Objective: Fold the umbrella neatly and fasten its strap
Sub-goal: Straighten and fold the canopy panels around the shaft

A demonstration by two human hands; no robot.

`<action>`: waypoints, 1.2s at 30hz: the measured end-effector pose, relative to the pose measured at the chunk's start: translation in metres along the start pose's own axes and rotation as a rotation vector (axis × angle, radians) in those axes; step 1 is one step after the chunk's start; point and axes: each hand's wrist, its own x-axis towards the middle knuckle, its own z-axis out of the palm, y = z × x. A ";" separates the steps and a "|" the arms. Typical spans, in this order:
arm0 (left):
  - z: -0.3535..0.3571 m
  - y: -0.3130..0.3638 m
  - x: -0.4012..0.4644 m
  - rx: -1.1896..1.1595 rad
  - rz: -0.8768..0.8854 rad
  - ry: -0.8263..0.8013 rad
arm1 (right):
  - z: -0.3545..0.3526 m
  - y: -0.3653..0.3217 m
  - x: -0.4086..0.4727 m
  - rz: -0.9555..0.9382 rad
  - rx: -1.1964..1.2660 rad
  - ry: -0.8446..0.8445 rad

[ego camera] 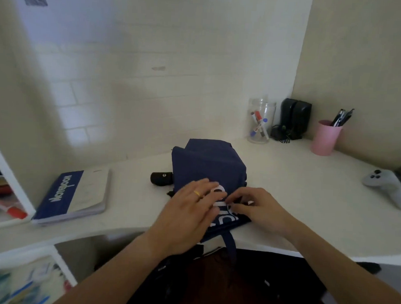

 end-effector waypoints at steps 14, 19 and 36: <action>0.039 -0.015 -0.012 0.031 -0.088 -0.254 | -0.010 0.004 -0.008 0.199 0.353 0.074; 0.040 -0.016 -0.012 0.025 -0.078 -0.234 | -0.021 0.007 -0.013 0.184 0.314 0.025; 0.033 -0.026 -0.019 0.049 -0.068 -0.319 | 0.003 0.014 -0.011 -0.173 -0.747 -0.345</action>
